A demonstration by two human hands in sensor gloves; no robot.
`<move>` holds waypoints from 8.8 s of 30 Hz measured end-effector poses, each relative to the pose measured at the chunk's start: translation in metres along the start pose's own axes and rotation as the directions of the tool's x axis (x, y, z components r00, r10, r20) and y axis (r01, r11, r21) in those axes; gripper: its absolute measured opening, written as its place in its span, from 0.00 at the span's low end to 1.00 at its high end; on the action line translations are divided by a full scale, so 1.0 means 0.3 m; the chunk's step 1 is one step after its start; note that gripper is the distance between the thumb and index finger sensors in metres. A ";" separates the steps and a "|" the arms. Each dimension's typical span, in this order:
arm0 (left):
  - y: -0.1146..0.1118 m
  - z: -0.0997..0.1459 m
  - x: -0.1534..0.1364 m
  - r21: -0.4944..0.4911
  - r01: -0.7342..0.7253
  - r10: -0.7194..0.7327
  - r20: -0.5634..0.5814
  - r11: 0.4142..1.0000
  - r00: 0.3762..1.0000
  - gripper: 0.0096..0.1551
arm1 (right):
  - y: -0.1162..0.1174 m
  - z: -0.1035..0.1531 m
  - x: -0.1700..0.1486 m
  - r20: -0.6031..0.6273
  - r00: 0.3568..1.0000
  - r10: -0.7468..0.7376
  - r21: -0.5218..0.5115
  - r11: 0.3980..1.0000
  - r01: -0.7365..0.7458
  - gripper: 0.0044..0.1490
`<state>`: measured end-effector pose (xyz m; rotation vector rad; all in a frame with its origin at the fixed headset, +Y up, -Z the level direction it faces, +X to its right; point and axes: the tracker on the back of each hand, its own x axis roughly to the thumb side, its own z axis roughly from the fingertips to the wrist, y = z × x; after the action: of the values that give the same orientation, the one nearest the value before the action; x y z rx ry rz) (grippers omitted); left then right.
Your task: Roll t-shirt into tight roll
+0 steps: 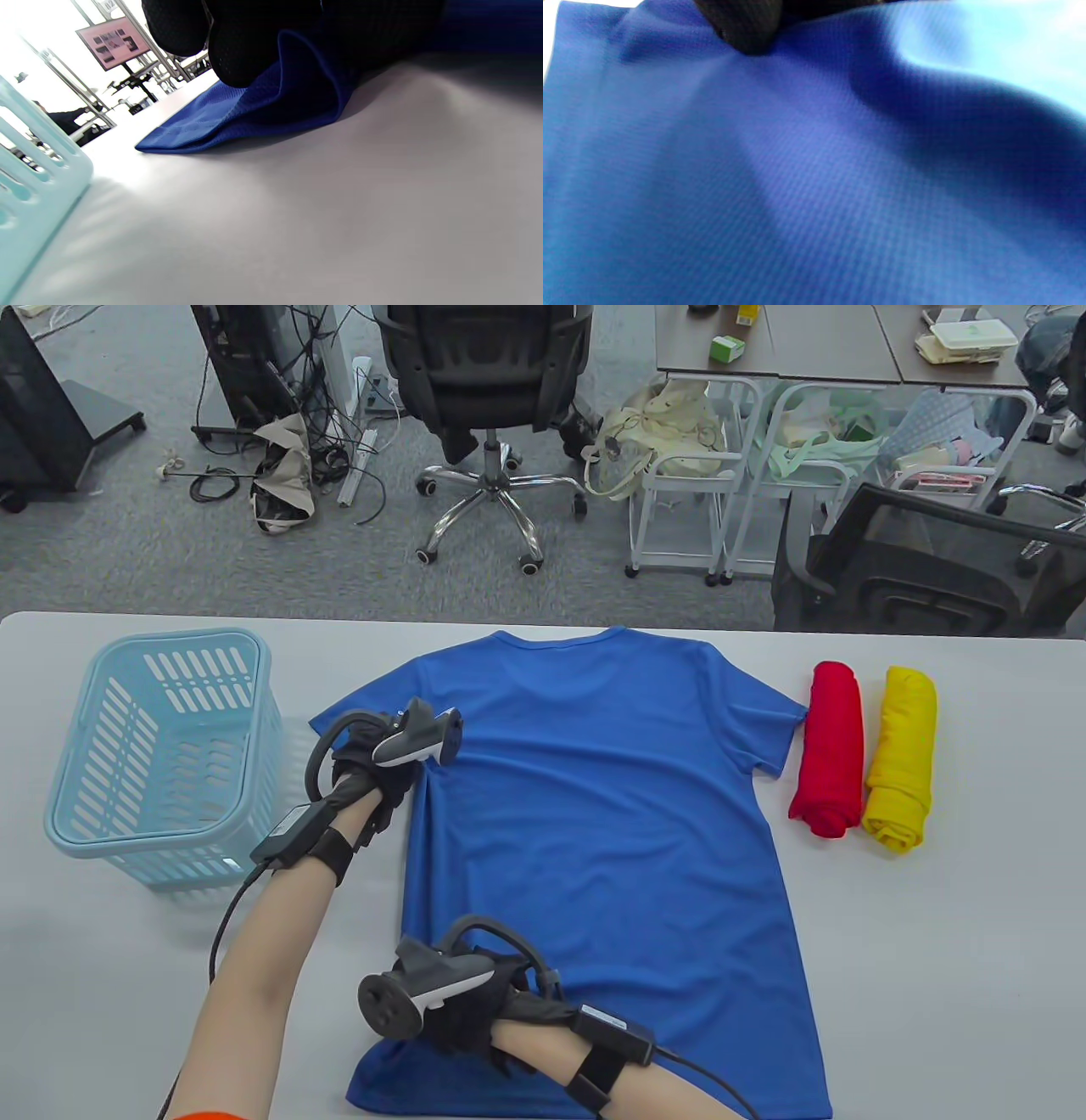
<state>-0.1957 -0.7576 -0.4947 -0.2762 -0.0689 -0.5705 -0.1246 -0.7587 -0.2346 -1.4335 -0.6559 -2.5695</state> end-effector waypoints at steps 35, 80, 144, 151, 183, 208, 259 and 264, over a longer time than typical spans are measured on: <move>0.593 0.180 0.630 0.146 -0.156 0.115 0.260 0.977 0.959 0.41 | 0.230 0.977 -0.775 -0.326 0.555 -0.765 -0.445 0.642 0.624 0.29; -0.157 0.731 0.354 -0.245 -0.156 0.249 0.416 0.957 0.874 0.50 | 0.197 0.596 -0.570 -0.445 0.815 -0.371 -0.090 0.924 0.372 0.49; -0.181 0.695 0.378 -0.318 -0.148 0.286 0.450 0.937 0.846 0.50 | 0.084 0.450 -1.102 -0.917 0.102 -0.385 -0.338 0.888 0.313 0.47; -0.183 0.693 0.378 -0.321 -0.155 0.295 0.454 0.934 0.841 0.50 | -0.147 0.467 -1.010 -0.698 0.338 -0.631 -0.508 0.769 0.388 0.42; -0.137 0.667 0.233 -0.183 -0.378 0.420 0.352 0.907 0.837 0.48 | 0.046 0.333 -0.780 -0.573 0.741 -0.350 -0.042 0.915 0.400 0.53; -0.105 0.463 0.350 -0.380 -0.069 0.204 0.329 0.923 0.922 0.48 | 0.201 0.351 -0.729 -0.565 0.749 -0.346 0.111 0.868 0.485 0.57; -0.186 0.704 0.239 -0.243 -0.272 0.353 0.410 0.931 0.841 0.50 | 0.280 0.606 -0.543 -0.500 0.813 -0.299 0.006 0.937 0.349 0.60; -0.095 0.778 0.196 -0.088 -0.366 0.362 0.475 0.926 0.802 0.47 | 0.210 0.620 -0.456 -0.402 0.888 -0.222 -0.052 0.974 0.220 0.52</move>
<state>-0.1589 -0.7467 -0.2553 -0.4101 -0.4971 -0.1017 0.1143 -0.7487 -0.2447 -0.8129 -0.7808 -2.9138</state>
